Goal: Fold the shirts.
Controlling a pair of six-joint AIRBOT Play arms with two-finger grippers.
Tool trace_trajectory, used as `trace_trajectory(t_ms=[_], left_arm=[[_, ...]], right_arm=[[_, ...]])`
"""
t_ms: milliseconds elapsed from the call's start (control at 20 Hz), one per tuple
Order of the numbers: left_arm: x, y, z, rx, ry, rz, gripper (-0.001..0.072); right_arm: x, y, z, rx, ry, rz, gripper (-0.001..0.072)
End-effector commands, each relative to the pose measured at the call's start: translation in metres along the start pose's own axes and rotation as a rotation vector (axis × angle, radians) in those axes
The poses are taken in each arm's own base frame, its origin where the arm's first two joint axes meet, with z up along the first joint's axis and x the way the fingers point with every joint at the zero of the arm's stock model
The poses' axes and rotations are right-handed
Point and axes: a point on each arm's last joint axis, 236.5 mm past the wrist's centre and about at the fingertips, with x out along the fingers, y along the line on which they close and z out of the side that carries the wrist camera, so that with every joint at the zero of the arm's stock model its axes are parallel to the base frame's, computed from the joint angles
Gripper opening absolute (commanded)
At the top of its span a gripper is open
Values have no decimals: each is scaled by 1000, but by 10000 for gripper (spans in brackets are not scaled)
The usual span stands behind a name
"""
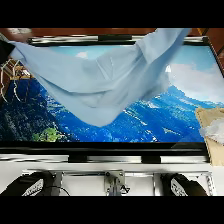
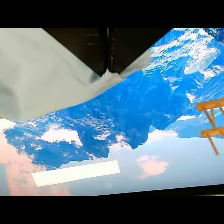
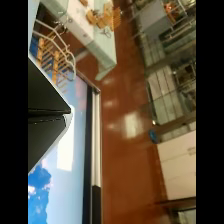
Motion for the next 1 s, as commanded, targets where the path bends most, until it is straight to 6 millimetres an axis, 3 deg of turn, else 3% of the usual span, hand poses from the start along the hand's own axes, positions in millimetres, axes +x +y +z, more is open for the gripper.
trace_trajectory(t_ms=[0,50,150,350,500,600,700,800,850,900,950], left_arm=[[-12,11,-28,-16,92,59,46],[-4,12,-29,-31,85,58,46],[12,11,-12,-102,7,38,46],[36,-6,63,-351,-289,-116,46],[14,-11,122,-432,-548,-222,46],[-12,-18,138,-265,-610,-198,46],[-32,-34,125,-71,-538,-182,46],[-38,-38,83,23,-357,-154,45],[-38,-37,52,35,-223,-139,45],[-36,-34,17,32,-77,-121,45],[-36,-30,-15,32,52,-106,45]], right_arm=[[-41,18,-5,-46,40,-72,83],[-40,14,-9,-35,57,-83,83],[-28,-3,-4,3,32,-105,83],[13,-51,36,203,-180,-103,83],[24,-63,81,343,-403,7,83],[19,-39,98,289,-443,105,83],[15,4,87,179,-350,209,83],[15,34,44,114,-147,266,83],[15,35,12,112,-7,248,83],[14,24,-28,110,164,185,83],[7,1,-69,104,333,73,83]])
